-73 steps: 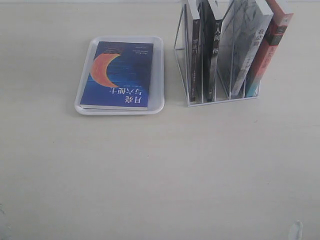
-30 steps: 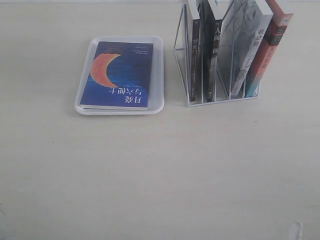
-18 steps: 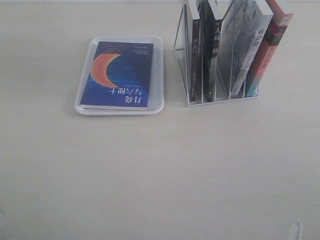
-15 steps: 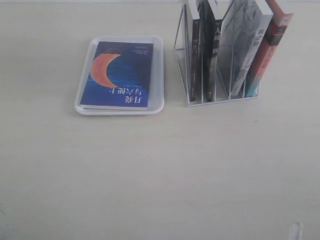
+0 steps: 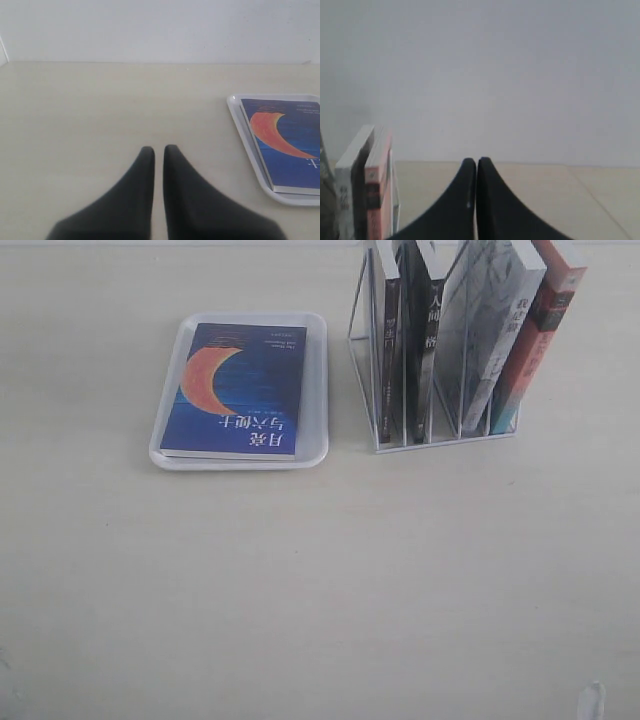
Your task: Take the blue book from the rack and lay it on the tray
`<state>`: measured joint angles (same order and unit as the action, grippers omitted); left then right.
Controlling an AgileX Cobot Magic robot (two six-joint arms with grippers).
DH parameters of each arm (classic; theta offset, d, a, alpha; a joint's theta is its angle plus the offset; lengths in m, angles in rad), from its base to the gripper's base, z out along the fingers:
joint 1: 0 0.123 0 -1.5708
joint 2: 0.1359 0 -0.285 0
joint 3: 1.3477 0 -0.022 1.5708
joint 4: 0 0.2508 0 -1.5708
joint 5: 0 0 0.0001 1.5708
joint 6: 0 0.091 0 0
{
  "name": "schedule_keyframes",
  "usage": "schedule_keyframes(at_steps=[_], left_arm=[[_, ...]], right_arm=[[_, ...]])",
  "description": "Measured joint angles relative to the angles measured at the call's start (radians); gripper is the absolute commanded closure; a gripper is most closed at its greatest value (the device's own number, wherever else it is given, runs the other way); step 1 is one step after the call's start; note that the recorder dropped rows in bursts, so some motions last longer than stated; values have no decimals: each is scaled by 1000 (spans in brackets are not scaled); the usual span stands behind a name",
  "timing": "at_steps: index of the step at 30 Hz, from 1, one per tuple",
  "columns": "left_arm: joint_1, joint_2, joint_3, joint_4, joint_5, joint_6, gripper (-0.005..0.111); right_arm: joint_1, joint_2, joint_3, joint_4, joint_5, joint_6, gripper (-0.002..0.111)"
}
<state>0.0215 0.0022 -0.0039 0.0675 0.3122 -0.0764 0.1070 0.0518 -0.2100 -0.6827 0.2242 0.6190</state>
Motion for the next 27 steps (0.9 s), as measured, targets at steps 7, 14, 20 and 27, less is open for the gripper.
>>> schedule_keyframes(at_steps=[7, 14, 20, 27], left_arm=[[0, 0, 0, 0, 0, 0, 101], [0, 0, 0, 0, 0, 0, 101], [0, 0, 0, 0, 0, 0, 101], [0, 0, 0, 0, 0, 0, 101]], right_arm=[[0, -22, 205, 50, -105, 124, 108], [0, -23, 210, 73, -119, 68, 108], [0, -23, 210, 360, -110, -244, 108], [0, -23, 210, 619, -75, -532, 108]])
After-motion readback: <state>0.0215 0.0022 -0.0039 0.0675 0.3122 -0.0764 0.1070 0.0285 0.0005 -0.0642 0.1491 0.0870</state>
